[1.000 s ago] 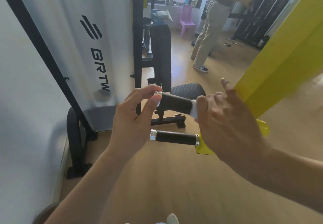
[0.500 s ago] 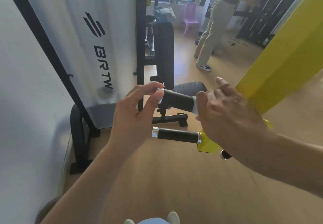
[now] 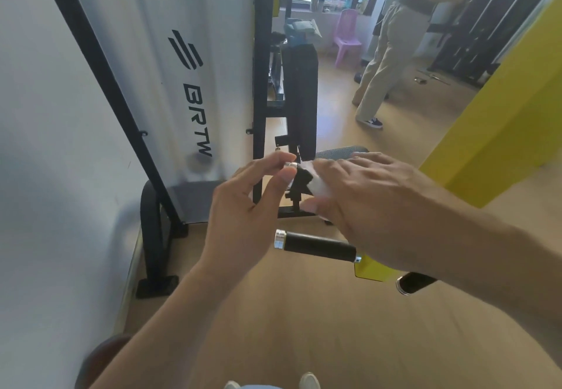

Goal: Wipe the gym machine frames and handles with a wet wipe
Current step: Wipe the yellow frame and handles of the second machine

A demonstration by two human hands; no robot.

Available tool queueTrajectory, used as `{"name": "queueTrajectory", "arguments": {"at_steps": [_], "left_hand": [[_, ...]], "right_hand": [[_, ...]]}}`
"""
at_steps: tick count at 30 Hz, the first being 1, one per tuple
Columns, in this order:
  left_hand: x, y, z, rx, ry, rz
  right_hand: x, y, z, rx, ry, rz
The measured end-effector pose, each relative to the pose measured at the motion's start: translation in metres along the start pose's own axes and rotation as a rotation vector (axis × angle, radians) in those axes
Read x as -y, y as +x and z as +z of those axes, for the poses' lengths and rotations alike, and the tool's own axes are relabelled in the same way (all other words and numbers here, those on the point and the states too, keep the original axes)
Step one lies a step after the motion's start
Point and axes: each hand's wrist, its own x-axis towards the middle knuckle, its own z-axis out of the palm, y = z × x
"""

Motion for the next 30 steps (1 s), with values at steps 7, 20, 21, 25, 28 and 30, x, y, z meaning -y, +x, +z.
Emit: {"name": "queueTrajectory", "arguments": {"at_steps": [7, 20, 21, 25, 28, 30], "left_hand": [[0.0, -0.001, -0.001, 0.004, 0.044, 0.052], [0.002, -0.003, 0.001, 0.02, 0.093, 0.076], [0.003, -0.003, 0.001, 0.022, 0.107, 0.08], [0.001, -0.002, -0.002, 0.014, 0.121, 0.101], [0.002, -0.004, 0.001, 0.01, 0.126, 0.076], [0.001, -0.006, 0.002, 0.01, 0.135, 0.067]], "right_hand": [[0.015, -0.001, 0.021, -0.207, 0.31, 0.07], [0.022, 0.006, 0.036, -0.351, 0.013, 0.084], [0.022, 0.007, 0.036, -0.36, 0.025, 0.081], [0.007, -0.009, 0.035, -0.27, -0.107, 0.13], [-0.006, -0.028, 0.032, -0.181, -0.269, 0.205], [-0.006, -0.031, 0.03, -0.143, -0.347, 0.243]]}}
